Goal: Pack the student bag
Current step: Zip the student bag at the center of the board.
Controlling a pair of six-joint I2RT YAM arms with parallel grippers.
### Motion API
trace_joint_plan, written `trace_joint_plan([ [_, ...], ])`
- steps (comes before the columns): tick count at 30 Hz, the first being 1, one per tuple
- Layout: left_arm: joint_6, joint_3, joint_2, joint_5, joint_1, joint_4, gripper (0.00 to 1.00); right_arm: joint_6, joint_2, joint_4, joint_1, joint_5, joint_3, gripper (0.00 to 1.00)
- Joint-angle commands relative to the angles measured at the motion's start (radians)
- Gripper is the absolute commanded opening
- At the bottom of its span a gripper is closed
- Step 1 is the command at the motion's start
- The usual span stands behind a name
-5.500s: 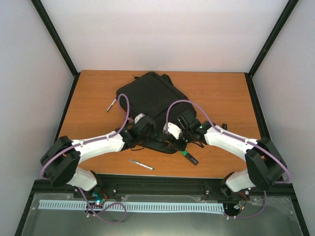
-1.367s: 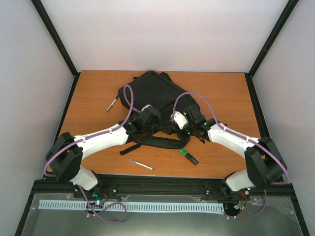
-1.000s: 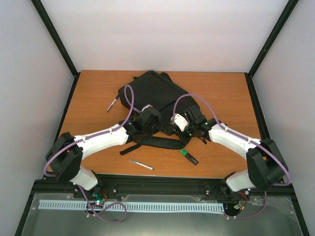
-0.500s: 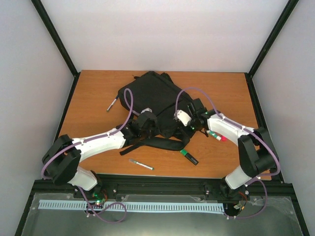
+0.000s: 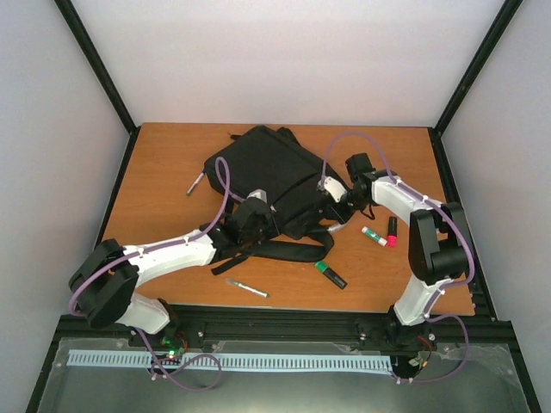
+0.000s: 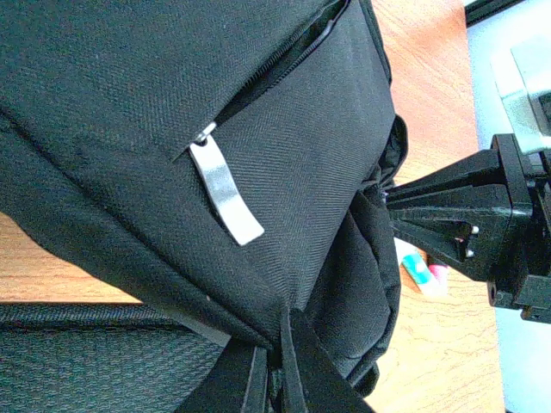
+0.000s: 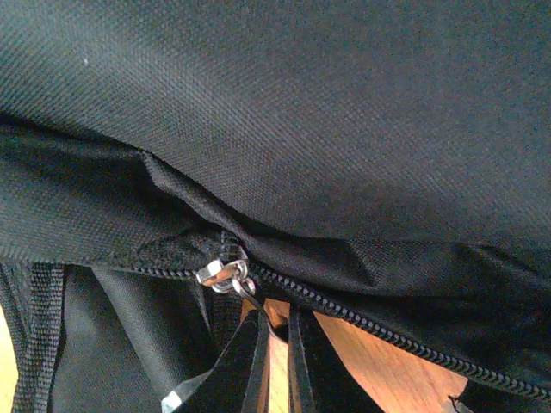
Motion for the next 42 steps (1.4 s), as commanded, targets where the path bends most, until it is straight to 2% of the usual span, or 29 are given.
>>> trace_joint_plan([
  [1, 0.056, -0.026, -0.073, -0.042, -0.003, -0.161, 0.01, -0.023, 0.037, 0.143, -0.148, 0.289, 0.007, 0.03],
  [8, 0.057, 0.005, -0.063, -0.063, -0.003, -0.178, 0.01, -0.047, -0.097, 0.090, -0.129, 0.088, -0.119, 0.03],
  [10, 0.055, 0.009, -0.054, -0.064, -0.003, -0.173, 0.01, -0.050, -0.172, 0.080, -0.071, 0.126, -0.165, 0.03],
  [15, 0.064, 0.015, -0.034, -0.027, -0.003, -0.109, 0.01, -0.044, -0.321, 0.073, 0.206, 0.351, -0.276, 0.03],
  [19, 0.077, 0.039, 0.000, 0.018, -0.003, -0.075, 0.01, 0.024, -0.280, 0.042, 0.311, 0.350, -0.241, 0.03],
  [22, 0.083, 0.039, -0.002, 0.046, -0.002, -0.048, 0.01, 0.073, -0.215, 0.018, 0.350, 0.290, -0.183, 0.03],
  [26, 0.093, 0.023, -0.031, 0.029, -0.002, -0.057, 0.01, 0.138, -0.169, -0.006, 0.371, 0.177, -0.118, 0.03],
  [29, 0.095, 0.004, -0.065, -0.034, -0.003, -0.094, 0.01, 0.152, -0.195, -0.007, 0.363, 0.201, -0.124, 0.03],
  [32, 0.115, -0.003, -0.099, -0.077, -0.003, -0.137, 0.01, 0.166, -0.240, -0.040, 0.309, 0.188, -0.123, 0.03],
  [34, 0.119, 0.002, -0.116, -0.087, -0.003, -0.166, 0.01, 0.184, -0.280, -0.060, 0.256, 0.168, -0.118, 0.07],
  [36, 0.101, 0.007, -0.131, -0.088, -0.003, -0.207, 0.27, 0.204, -0.326, -0.047, 0.204, 0.174, -0.124, 0.29],
  [38, 0.067, 0.007, -0.147, -0.072, -0.004, -0.232, 0.71, 0.212, -0.365, -0.019, 0.162, 0.188, -0.138, 0.44],
  [40, 0.028, 0.001, -0.156, -0.033, -0.004, -0.226, 0.84, 0.219, -0.382, 0.006, 0.134, 0.183, -0.153, 0.47],
  [42, -0.002, -0.010, -0.148, 0.015, -0.004, -0.199, 0.88, 0.222, -0.380, 0.014, 0.126, 0.136, -0.166, 0.46],
])
